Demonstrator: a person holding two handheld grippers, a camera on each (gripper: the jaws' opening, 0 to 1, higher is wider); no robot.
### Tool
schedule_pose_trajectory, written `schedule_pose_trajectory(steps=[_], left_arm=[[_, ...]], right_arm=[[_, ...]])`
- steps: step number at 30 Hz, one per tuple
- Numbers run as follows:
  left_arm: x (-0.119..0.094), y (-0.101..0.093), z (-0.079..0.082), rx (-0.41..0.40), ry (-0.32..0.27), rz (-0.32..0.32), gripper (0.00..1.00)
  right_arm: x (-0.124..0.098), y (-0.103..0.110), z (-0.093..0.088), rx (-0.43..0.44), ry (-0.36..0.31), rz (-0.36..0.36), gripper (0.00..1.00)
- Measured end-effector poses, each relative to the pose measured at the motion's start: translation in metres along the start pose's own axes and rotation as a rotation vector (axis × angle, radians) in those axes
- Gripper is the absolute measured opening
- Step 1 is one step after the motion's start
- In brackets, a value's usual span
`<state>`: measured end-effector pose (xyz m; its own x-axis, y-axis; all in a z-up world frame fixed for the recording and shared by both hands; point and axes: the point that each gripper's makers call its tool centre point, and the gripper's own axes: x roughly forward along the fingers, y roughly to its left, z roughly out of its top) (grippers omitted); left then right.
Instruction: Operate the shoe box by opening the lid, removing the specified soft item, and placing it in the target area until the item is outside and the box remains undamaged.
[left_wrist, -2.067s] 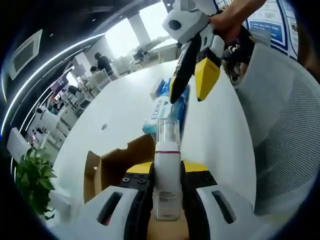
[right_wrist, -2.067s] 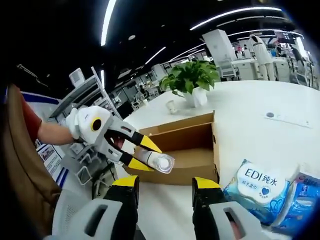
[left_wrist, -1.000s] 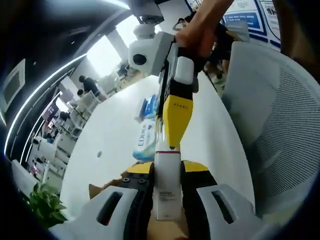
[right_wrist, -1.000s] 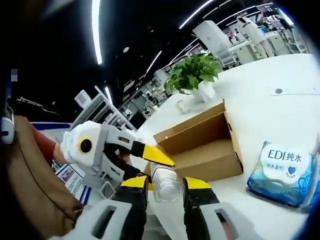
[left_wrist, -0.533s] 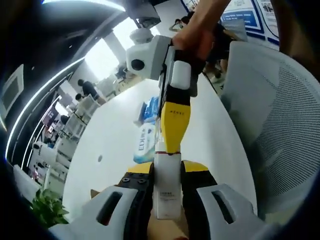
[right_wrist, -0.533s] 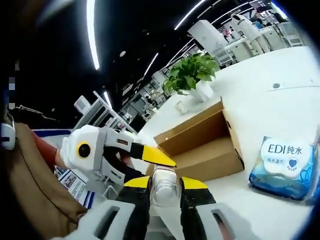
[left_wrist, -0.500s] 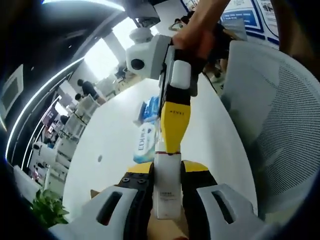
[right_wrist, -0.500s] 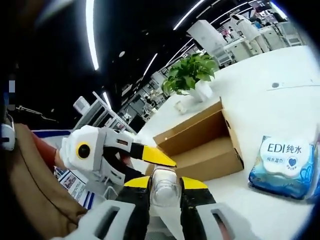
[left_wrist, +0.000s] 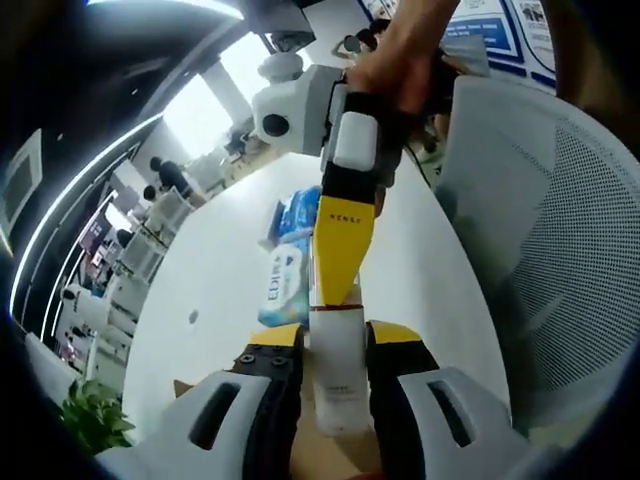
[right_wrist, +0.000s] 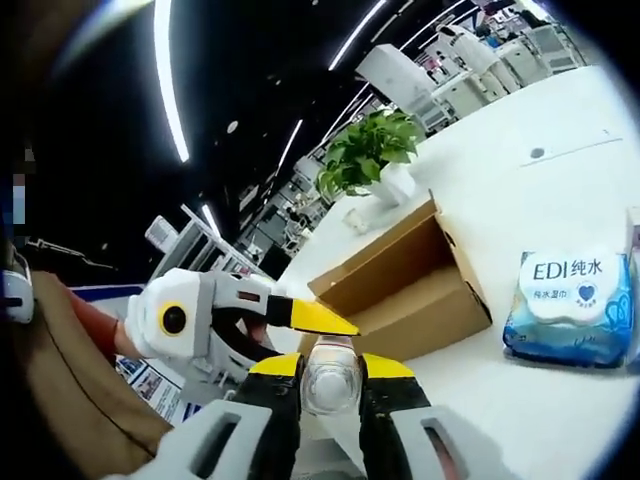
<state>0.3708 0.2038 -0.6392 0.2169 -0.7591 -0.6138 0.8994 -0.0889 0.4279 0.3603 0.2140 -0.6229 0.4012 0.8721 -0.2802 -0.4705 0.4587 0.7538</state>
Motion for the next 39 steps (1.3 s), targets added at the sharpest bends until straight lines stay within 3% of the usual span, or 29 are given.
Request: schedule_pose_trajectory(steps=[21,27,39], left_arm=[[0.000,-0.008,-0.006,-0.022,0.038,-0.002,0.32],[-0.004,-0.005,-0.012,-0.082,0.037,0.014,0.34],[-0.017,0.001,-0.031,-0.287,0.027,0.052,0.40]], right_arm=[[-0.025,-0.012,-0.005,0.046,-0.023,-0.033,0.16],[-0.036,-0.019,-0.005,0.050,-0.039,-0.056,0.17],[-0.050,-0.028,-0.007,0.063,-0.063,-0.081,0.17]])
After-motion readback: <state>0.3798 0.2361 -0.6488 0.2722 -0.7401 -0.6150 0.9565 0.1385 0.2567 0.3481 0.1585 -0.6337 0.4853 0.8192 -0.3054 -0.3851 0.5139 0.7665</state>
